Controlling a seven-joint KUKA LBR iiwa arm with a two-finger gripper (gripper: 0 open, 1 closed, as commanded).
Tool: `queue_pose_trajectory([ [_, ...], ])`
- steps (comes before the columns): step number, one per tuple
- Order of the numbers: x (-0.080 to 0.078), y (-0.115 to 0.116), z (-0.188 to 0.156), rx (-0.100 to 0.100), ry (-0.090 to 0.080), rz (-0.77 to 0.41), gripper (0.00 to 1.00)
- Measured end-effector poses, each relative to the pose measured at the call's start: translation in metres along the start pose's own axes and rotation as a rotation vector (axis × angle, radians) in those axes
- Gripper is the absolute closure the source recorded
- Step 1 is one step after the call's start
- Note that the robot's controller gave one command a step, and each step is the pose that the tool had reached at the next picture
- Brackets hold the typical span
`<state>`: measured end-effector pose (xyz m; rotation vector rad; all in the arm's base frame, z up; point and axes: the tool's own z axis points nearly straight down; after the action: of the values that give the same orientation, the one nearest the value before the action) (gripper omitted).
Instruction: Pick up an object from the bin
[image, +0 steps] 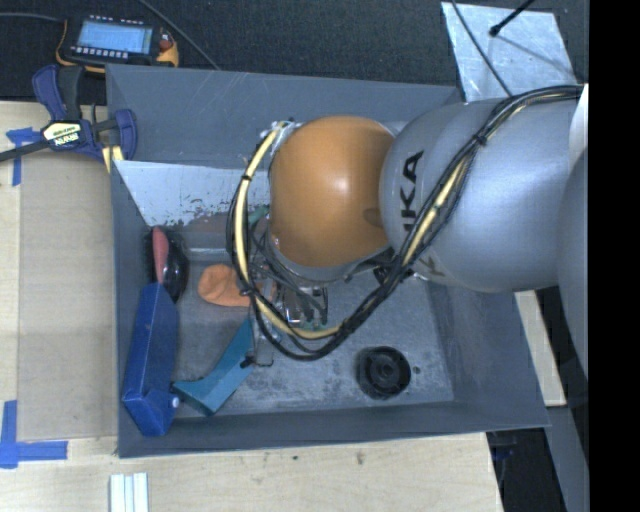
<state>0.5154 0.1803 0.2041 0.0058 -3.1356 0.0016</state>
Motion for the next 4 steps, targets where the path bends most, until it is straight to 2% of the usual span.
queue_pose_trajectory([
  [1, -0.002, -0.001, -0.005, -0.002, -0.009, 0.004, 0.0],
  [2, -0.001, -0.006, 0.033, -0.002, -0.011, -0.142, 0.0],
  [3, 0.009, -0.013, 0.051, 0.001, -0.005, -0.451, 0.0],
  [4, -0.013, -0.015, 0.056, 0.0, -0.01, -0.484, 0.0],
])
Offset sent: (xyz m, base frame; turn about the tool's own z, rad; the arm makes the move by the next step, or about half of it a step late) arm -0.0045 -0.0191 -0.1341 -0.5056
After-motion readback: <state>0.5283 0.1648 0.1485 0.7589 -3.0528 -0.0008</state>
